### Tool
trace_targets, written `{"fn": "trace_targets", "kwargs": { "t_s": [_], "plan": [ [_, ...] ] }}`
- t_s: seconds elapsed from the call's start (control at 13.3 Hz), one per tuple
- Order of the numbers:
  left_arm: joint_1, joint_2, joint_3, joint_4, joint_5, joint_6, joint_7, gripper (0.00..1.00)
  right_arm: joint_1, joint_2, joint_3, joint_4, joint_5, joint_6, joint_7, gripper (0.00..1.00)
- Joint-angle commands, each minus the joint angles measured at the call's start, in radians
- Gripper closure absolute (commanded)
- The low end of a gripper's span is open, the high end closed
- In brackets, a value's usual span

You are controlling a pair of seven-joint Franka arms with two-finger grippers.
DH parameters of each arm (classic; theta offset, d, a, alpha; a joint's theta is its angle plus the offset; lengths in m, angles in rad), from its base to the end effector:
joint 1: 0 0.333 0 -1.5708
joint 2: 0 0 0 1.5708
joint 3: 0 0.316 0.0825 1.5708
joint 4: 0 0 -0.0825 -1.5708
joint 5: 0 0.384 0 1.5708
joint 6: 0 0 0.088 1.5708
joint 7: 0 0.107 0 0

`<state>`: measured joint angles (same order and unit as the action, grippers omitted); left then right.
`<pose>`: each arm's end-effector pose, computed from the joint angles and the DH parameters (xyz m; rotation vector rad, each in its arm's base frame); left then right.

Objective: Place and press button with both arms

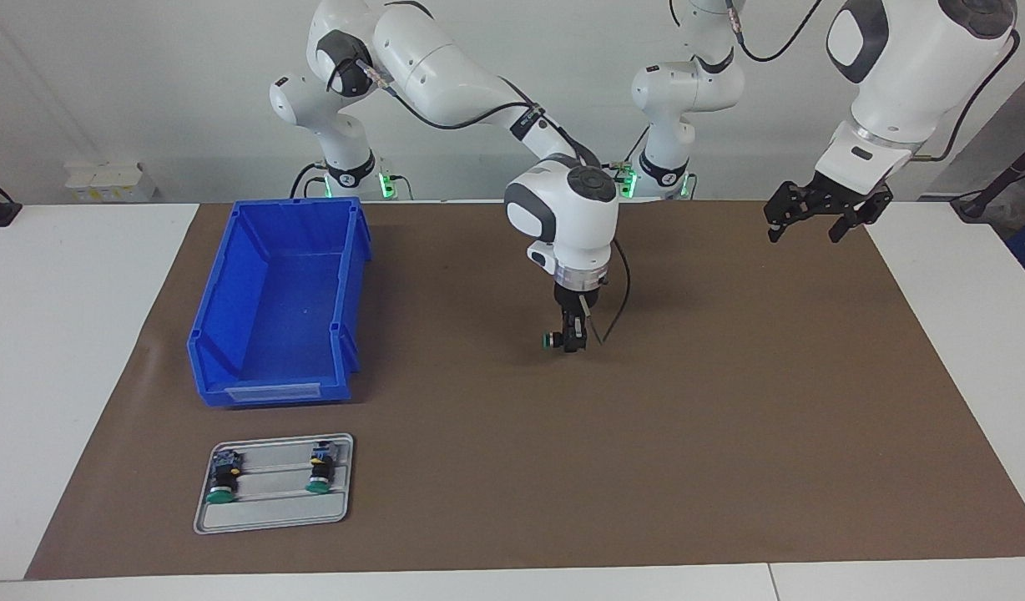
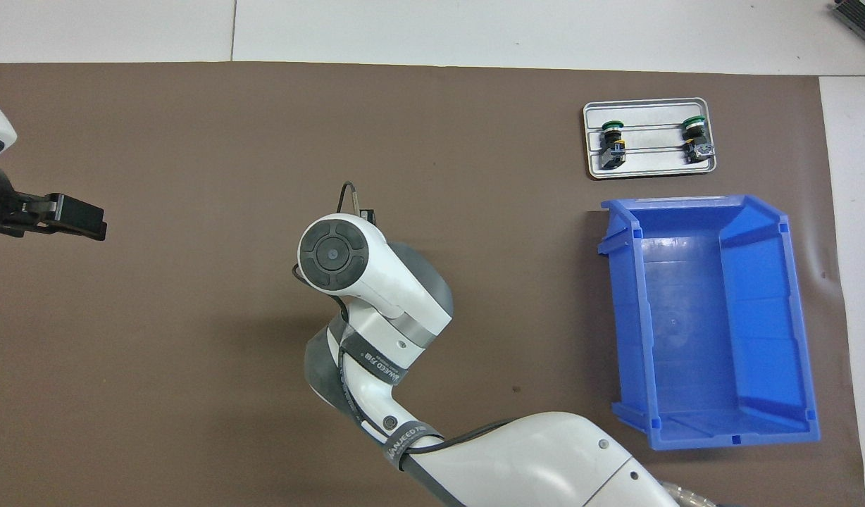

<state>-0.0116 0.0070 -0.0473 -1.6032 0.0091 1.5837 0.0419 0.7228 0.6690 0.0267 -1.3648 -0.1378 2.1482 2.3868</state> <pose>0.5559 -0.0317 0.6064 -3.1283 0.1582 0.0414 0.5492 0.4974 0.3362 -2.1329 2.1426 -0.1571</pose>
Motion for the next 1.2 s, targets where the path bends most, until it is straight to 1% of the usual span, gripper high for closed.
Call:
{"fn": "trace_targets", "kwargs": {
  "t_s": [0.0,0.08,0.23,0.3,0.38,0.45,0.6,0.75,0.9,0.98,1.05,1.13],
  "plan": [
    [0.007,-0.028,-0.003,-0.031,0.006,0.007,0.007,0.0,0.016,-0.029,0.002,-0.112,0.0,0.087,0.022,1.0],
    [0.007,-0.027,-0.003,-0.031,0.006,0.007,0.007,0.0,0.021,-0.043,0.002,-0.144,0.0,0.114,0.022,1.0],
    [0.005,-0.027,-0.005,-0.031,0.006,0.015,0.003,0.0,0.024,-0.048,0.004,-0.154,0.0,0.107,0.022,1.0],
    [-0.004,-0.027,-0.005,-0.031,0.006,0.013,0.003,0.0,0.036,-0.049,0.004,-0.154,0.0,0.102,0.022,0.54],
    [-0.008,-0.028,-0.006,-0.031,0.006,0.01,0.003,0.0,0.04,-0.049,0.004,-0.146,0.0,0.093,0.022,0.42],
    [-0.01,-0.028,-0.006,-0.032,0.006,0.01,0.003,0.0,0.04,-0.049,0.004,-0.142,0.0,0.076,0.022,0.25],
    [-0.01,-0.03,-0.011,-0.038,0.006,0.012,0.009,0.0,0.04,-0.049,0.004,-0.134,-0.002,0.055,0.02,0.04],
    [-0.01,-0.031,-0.016,-0.04,0.005,0.021,0.032,0.0,0.027,-0.065,0.006,-0.135,0.0,0.055,0.011,0.02],
    [-0.011,-0.031,-0.019,-0.043,0.002,0.024,0.117,0.0,0.003,-0.098,0.009,-0.149,0.0,0.053,-0.02,0.02],
    [-0.011,-0.031,-0.019,-0.047,-0.017,0.031,0.163,0.0,-0.006,-0.118,0.009,-0.16,0.001,0.05,-0.047,0.02],
    [-0.011,-0.031,-0.019,-0.047,-0.061,0.056,0.22,0.0,-0.017,-0.15,0.009,-0.187,0.001,0.045,-0.084,0.02],
    [-0.011,-0.03,-0.019,-0.055,-0.102,0.091,0.281,0.0,-0.04,-0.196,0.009,-0.23,0.007,0.047,-0.127,0.02]
  ]
}}
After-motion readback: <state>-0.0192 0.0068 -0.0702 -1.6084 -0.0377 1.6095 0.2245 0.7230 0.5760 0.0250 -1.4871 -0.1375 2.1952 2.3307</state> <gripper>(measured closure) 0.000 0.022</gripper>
